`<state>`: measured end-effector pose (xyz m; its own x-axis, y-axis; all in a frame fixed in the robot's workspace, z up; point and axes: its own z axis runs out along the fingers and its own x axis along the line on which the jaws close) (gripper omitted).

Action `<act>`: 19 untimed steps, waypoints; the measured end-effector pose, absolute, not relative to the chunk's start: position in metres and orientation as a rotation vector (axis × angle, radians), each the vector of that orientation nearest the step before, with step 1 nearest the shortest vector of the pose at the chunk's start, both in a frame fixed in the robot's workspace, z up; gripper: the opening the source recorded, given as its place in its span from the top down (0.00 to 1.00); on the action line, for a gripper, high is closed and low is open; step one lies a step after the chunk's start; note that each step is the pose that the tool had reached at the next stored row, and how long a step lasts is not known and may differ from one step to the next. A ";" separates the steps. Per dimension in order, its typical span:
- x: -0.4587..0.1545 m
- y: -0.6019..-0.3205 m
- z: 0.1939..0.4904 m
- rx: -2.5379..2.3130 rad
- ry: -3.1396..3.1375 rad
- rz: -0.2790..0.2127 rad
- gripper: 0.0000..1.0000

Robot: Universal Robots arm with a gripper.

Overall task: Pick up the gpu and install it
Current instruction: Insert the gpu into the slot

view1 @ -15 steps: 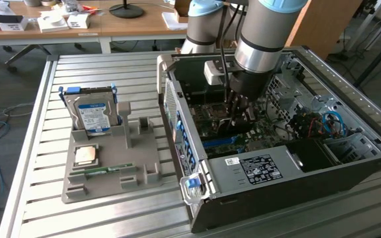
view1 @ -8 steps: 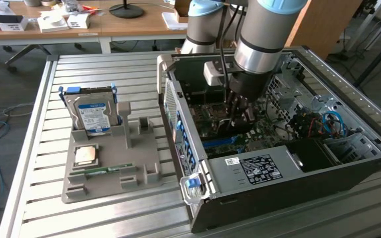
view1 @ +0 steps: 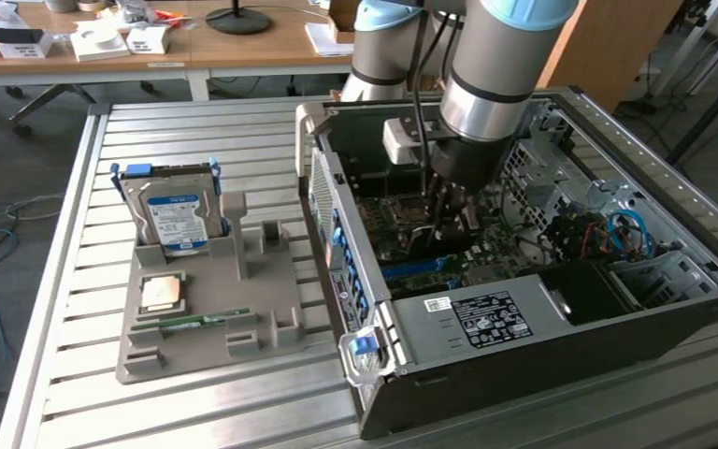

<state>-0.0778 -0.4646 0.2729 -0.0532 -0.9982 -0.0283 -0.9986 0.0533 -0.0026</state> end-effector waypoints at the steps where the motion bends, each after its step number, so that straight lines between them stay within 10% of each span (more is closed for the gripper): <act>1: -0.078 -0.465 0.273 -2.146 2.264 0.027 0.74; 19: -0.079 -0.465 0.272 -2.150 2.267 0.035 0.74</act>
